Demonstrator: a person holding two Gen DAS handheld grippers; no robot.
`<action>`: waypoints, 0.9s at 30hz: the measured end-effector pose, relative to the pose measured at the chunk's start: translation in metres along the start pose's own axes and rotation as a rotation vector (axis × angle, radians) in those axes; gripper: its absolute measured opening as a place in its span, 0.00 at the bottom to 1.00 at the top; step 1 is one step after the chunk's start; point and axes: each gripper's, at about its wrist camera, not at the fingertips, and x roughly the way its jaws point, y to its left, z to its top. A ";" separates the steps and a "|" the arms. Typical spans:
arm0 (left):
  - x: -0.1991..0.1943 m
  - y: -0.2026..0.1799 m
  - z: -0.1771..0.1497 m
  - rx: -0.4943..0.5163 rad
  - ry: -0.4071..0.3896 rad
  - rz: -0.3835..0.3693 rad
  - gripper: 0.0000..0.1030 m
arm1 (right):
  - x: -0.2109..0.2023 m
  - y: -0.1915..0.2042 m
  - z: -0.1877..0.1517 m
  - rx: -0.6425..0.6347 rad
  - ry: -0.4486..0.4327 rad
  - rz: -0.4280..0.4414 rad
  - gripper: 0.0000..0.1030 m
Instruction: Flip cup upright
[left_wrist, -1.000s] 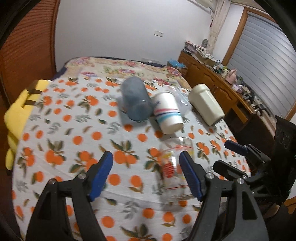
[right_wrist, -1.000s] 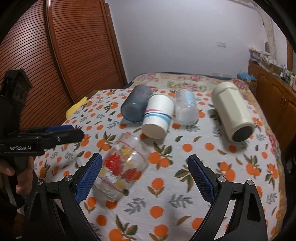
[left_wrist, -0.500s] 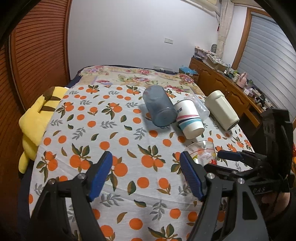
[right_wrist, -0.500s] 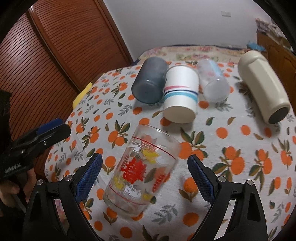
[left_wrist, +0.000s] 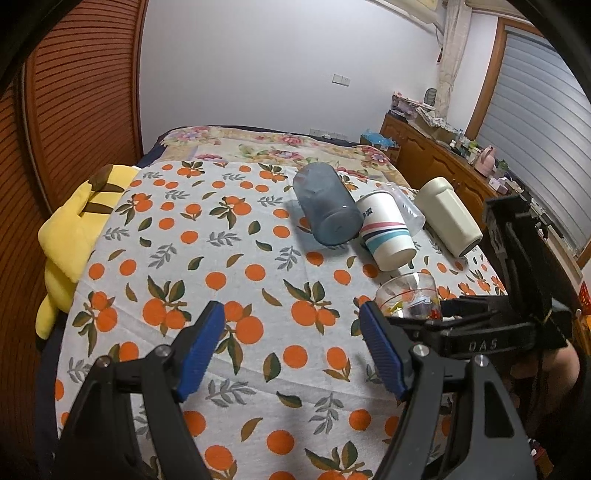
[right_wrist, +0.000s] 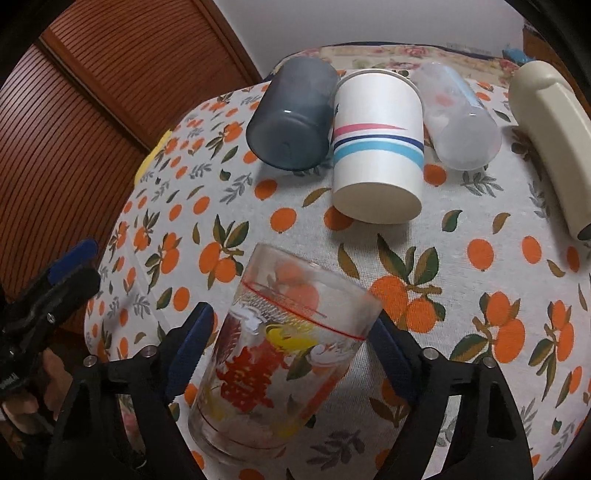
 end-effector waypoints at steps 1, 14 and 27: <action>0.001 0.000 -0.001 -0.001 0.002 -0.001 0.73 | -0.001 -0.001 0.001 -0.002 0.005 -0.001 0.78; 0.005 -0.006 -0.004 0.018 0.013 -0.002 0.73 | -0.034 0.017 -0.012 -0.161 -0.144 -0.059 0.72; 0.005 -0.005 -0.004 0.015 0.011 0.001 0.73 | -0.051 0.042 -0.024 -0.384 -0.314 -0.190 0.68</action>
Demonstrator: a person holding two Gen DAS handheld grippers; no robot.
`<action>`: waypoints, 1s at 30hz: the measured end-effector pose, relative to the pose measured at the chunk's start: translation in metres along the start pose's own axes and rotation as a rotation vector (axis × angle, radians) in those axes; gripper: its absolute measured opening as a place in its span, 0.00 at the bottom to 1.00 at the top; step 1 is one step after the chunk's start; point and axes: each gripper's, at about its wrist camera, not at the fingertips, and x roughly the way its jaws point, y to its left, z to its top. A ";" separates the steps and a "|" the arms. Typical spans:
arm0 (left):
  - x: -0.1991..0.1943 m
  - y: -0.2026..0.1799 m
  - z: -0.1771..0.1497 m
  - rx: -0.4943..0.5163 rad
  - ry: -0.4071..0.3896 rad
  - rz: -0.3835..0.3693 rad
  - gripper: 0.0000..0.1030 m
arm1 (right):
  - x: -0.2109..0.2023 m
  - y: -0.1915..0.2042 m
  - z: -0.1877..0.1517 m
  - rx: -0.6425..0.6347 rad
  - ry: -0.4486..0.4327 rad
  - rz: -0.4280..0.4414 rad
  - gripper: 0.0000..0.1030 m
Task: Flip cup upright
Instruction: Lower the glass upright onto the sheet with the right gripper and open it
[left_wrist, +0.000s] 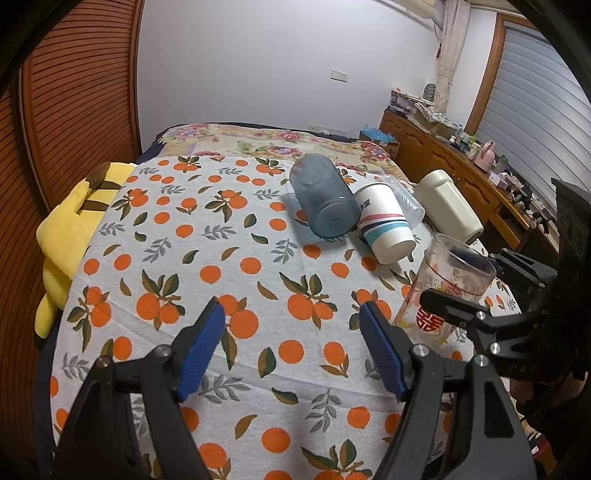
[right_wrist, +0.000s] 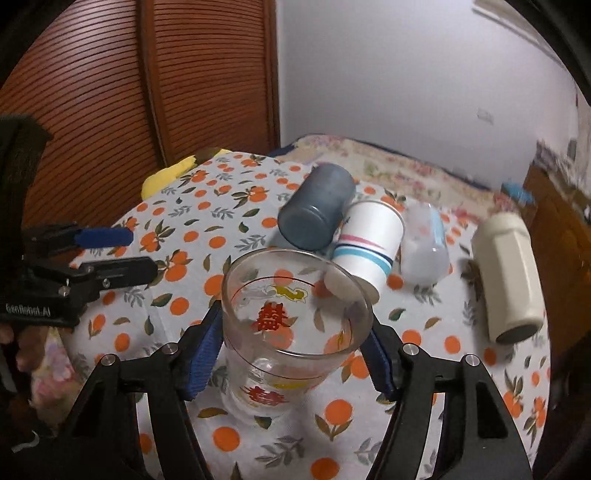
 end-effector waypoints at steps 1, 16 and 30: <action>0.000 0.000 0.000 -0.001 0.000 0.000 0.73 | 0.000 0.003 0.000 -0.015 -0.005 -0.007 0.68; -0.004 -0.001 -0.006 -0.011 -0.021 -0.015 0.73 | -0.013 0.020 -0.017 -0.030 0.004 0.013 0.66; -0.028 -0.022 -0.004 0.042 -0.101 0.031 0.80 | -0.043 0.010 -0.028 0.070 -0.038 0.033 0.79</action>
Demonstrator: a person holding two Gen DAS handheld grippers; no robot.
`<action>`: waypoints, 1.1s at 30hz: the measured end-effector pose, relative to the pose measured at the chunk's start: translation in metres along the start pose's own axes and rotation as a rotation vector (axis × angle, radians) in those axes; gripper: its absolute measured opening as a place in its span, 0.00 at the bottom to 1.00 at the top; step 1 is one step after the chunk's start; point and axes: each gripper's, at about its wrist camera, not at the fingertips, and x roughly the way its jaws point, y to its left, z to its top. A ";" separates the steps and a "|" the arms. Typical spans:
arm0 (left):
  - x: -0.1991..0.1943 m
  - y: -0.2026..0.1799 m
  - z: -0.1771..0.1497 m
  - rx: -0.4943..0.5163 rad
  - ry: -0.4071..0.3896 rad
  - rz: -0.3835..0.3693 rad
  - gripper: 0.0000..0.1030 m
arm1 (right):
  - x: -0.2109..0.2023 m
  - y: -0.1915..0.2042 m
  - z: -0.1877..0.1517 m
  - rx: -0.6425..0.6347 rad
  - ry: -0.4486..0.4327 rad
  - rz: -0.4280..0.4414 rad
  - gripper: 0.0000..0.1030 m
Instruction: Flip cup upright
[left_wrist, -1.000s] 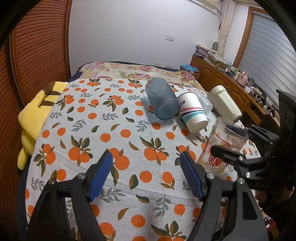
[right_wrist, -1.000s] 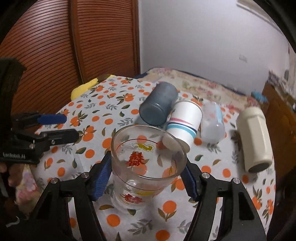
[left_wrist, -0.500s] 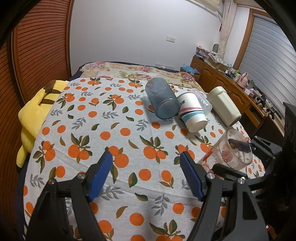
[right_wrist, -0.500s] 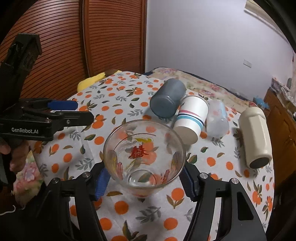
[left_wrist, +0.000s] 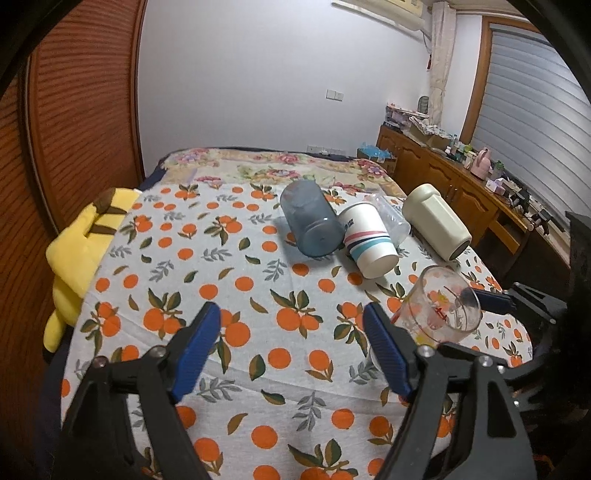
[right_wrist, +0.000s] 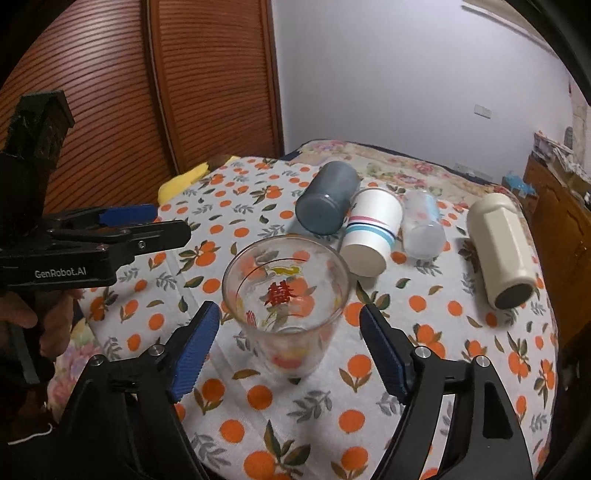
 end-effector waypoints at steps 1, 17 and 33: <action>-0.002 -0.002 0.000 0.007 -0.007 0.007 0.81 | -0.004 -0.001 -0.001 0.009 -0.007 -0.002 0.80; -0.066 -0.050 -0.001 0.086 -0.141 0.046 0.86 | -0.081 -0.020 -0.017 0.133 -0.171 -0.127 0.92; -0.082 -0.061 -0.027 0.058 -0.139 0.032 0.87 | -0.103 -0.024 -0.035 0.174 -0.213 -0.162 0.92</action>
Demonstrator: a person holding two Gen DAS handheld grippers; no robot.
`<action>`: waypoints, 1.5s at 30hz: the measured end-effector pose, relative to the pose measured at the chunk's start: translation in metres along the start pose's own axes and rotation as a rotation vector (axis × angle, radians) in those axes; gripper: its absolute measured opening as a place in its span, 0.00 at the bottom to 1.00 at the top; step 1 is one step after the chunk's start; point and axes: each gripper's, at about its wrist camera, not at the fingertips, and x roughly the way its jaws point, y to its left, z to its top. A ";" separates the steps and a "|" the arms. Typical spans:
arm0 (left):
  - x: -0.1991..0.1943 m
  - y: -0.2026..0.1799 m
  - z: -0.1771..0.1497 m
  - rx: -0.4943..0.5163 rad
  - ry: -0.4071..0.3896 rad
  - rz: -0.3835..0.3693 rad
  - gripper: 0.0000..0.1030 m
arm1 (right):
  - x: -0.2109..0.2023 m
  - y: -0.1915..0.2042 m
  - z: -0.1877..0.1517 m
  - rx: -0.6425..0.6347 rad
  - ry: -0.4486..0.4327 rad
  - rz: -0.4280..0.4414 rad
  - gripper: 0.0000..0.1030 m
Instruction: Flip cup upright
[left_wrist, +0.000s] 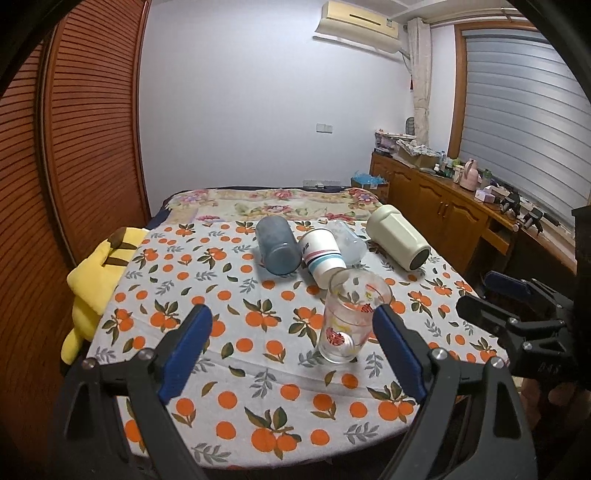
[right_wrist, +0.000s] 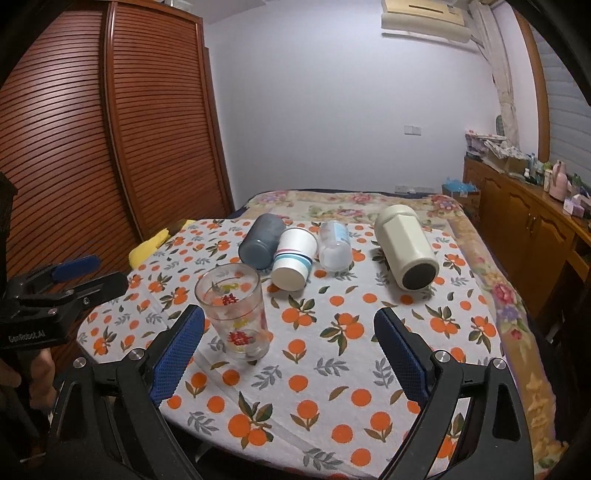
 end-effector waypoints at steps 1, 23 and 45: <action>0.000 0.000 0.000 -0.001 0.001 0.001 0.87 | 0.000 0.000 0.000 0.001 0.001 -0.001 0.92; 0.000 -0.001 -0.004 -0.008 0.010 0.001 0.87 | 0.002 -0.001 -0.001 0.001 0.002 -0.005 0.92; -0.003 -0.006 0.001 0.000 -0.003 -0.003 0.87 | 0.001 -0.003 -0.001 0.007 -0.003 -0.009 0.92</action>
